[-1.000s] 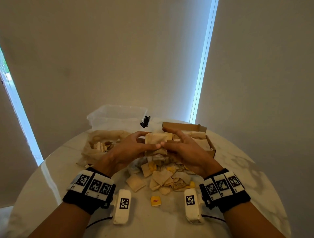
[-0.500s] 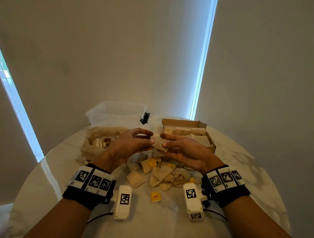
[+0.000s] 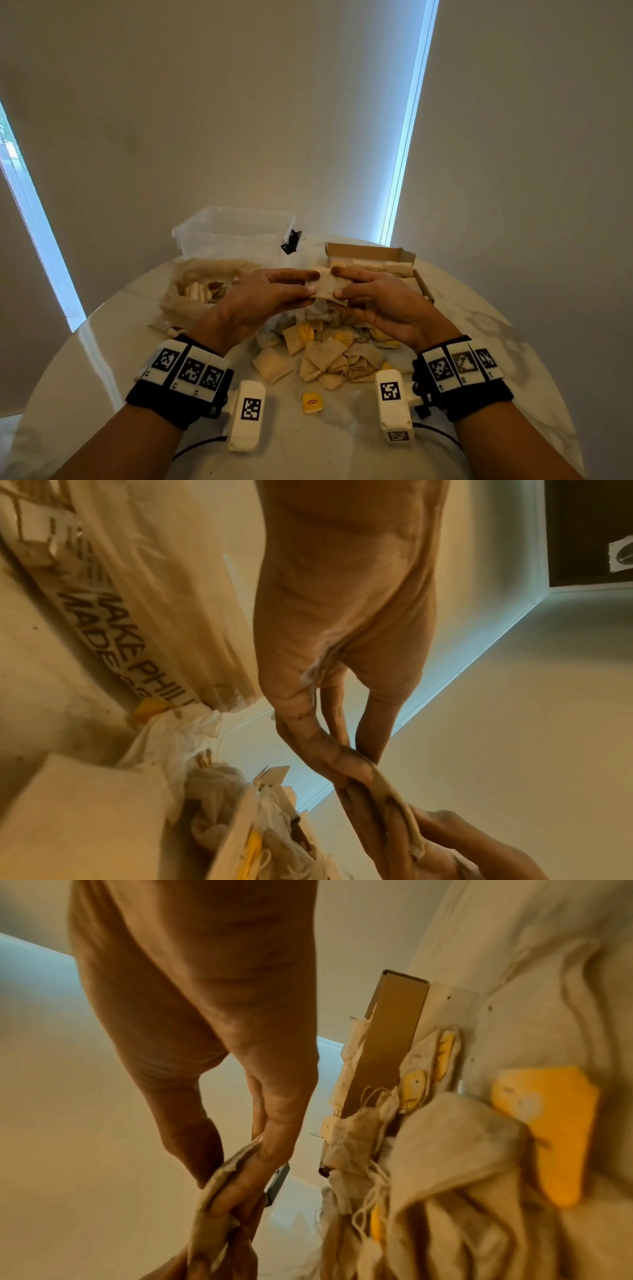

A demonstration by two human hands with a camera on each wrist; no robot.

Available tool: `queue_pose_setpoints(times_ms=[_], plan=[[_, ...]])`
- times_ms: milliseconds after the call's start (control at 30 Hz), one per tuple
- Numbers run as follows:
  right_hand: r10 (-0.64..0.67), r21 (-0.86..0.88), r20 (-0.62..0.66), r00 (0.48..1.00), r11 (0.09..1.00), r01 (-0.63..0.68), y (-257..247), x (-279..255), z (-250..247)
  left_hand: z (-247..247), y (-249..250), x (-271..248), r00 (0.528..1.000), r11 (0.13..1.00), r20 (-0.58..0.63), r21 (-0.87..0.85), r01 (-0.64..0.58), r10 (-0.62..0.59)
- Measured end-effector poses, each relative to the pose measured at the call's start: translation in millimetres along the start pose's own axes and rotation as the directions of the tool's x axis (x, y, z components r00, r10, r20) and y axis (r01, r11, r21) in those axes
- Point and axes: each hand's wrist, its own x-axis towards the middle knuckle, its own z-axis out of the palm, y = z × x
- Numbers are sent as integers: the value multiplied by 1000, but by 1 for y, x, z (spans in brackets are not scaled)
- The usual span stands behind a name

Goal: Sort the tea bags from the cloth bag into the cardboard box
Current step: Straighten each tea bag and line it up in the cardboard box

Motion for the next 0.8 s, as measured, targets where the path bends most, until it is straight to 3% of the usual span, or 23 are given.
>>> queue_pose_setpoints(times_ms=[100, 233, 333, 433, 667, 800], plan=[[-36, -22, -36, 999, 999, 35, -15, 0, -7, -4, -1, 4, 999, 998, -13, -25, -50, 49], [-128, -270, -157, 979, 959, 82, -52, 4, -26, -5, -2, 5, 995, 995, -40, -21, -93, 92], [-137, -529, -221, 966, 849, -1, -68, 15, -41, -5, -2, 3, 993, 994, -43, 21, -106, 106], [-57, -685, -226, 973, 719, -117, -70, 29, -50, -6, -1, 2, 992, 991, -38, 57, -121, 123], [25, -756, -200, 979, 632, -171, -75, 50, -51, -7, -1, 1, 991, 986, -30, 112, -127, 131], [84, -820, -235, 968, 518, -244, -64, 58, -53, -8, -1, 1, 992, 983, -26, 139, -122, 127]])
